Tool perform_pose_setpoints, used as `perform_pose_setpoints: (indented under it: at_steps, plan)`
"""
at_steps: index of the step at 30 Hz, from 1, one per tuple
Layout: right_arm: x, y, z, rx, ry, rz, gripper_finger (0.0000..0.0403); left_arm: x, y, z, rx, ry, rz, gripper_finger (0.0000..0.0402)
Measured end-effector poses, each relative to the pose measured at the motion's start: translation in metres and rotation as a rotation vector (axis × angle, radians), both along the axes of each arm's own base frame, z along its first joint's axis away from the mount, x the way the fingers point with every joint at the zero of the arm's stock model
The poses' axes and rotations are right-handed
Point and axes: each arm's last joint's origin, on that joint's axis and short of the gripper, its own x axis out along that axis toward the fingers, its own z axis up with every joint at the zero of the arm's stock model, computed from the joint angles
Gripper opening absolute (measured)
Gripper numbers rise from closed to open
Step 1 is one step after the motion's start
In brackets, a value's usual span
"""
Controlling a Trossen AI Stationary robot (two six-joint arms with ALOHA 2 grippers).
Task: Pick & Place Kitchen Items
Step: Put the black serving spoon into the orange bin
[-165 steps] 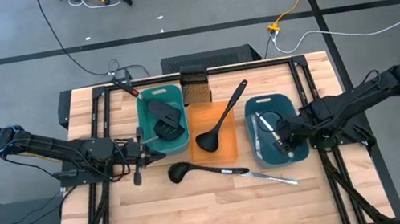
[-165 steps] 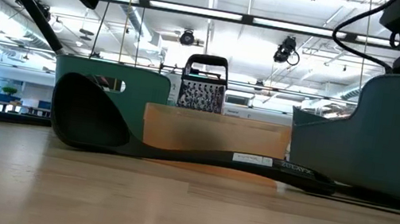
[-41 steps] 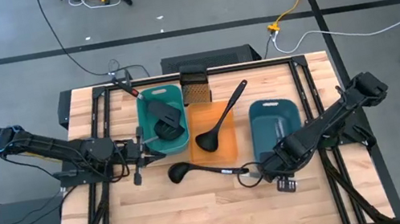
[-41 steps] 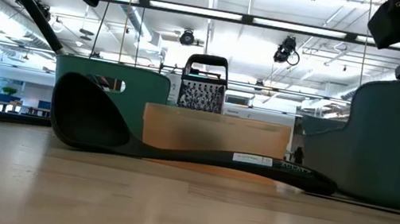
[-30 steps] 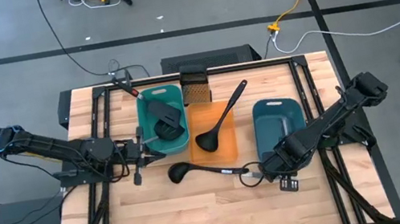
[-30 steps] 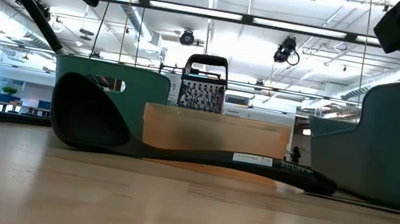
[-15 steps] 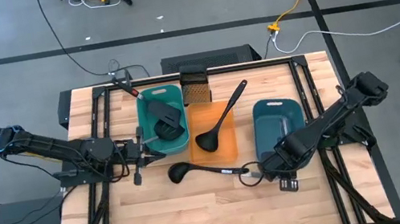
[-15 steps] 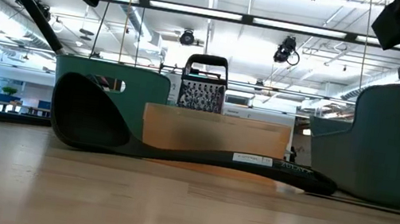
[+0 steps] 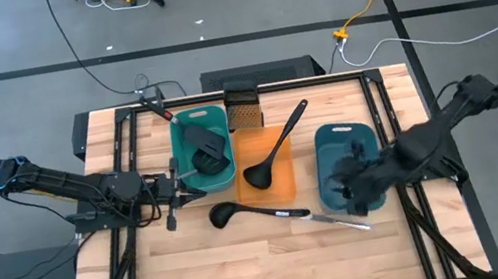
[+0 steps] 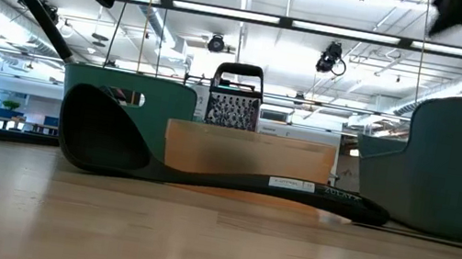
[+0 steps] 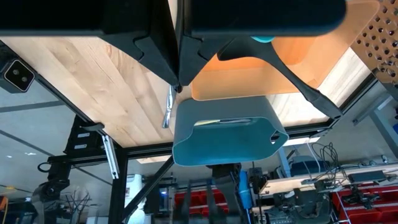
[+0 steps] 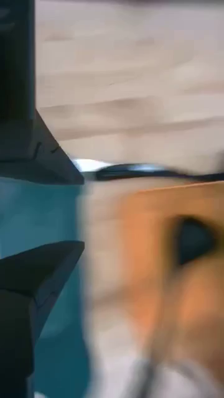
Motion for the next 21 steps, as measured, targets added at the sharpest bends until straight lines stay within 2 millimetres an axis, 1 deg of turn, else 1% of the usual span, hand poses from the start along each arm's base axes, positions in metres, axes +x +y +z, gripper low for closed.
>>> perform_pose_setpoints:
  at_steps: [2,4,8,9,10,13,15,18,21]
  plan:
    - [-0.007,-0.004,0.013,-0.028,-0.141,0.021,0.0146,0.0,0.0,0.0,0.0,0.0,-0.001,0.0018]
    - [-0.013,-0.008,0.022,-0.045,-0.269,0.044,0.0114,0.0,0.0,0.0,0.0,0.0,0.0,0.0018]
    - [-0.028,-0.016,0.021,-0.03,-0.448,0.114,0.0026,0.0,0.0,0.0,0.001,-0.001,0.003,0.0018]
    - [-0.031,-0.018,0.018,-0.012,-0.486,0.146,0.0013,0.0,0.0,0.0,0.001,-0.001,0.003,0.0018]
    - [-0.035,-0.02,0.015,0.001,-0.527,0.172,0.001,0.0,0.0,0.0,0.001,-0.001,0.003,0.0018]
    - [-0.047,-0.031,0.006,0.021,-0.661,0.186,0.0018,0.0,0.0,0.0,0.001,-0.001,0.003,0.0018]
    - [-0.056,-0.037,-0.001,0.025,-0.76,0.209,0.0014,0.0,0.0,0.0,0.001,-0.001,0.003,0.0018]
    - [-0.067,-0.044,-0.017,0.021,-0.886,0.274,0.0006,0.0,0.0,0.0,0.001,0.0,0.003,0.0018]
    - [-0.078,-0.052,-0.033,0.007,-0.968,0.271,0.0009,0.0,0.0,0.0,0.001,-0.001,0.003,0.0018]
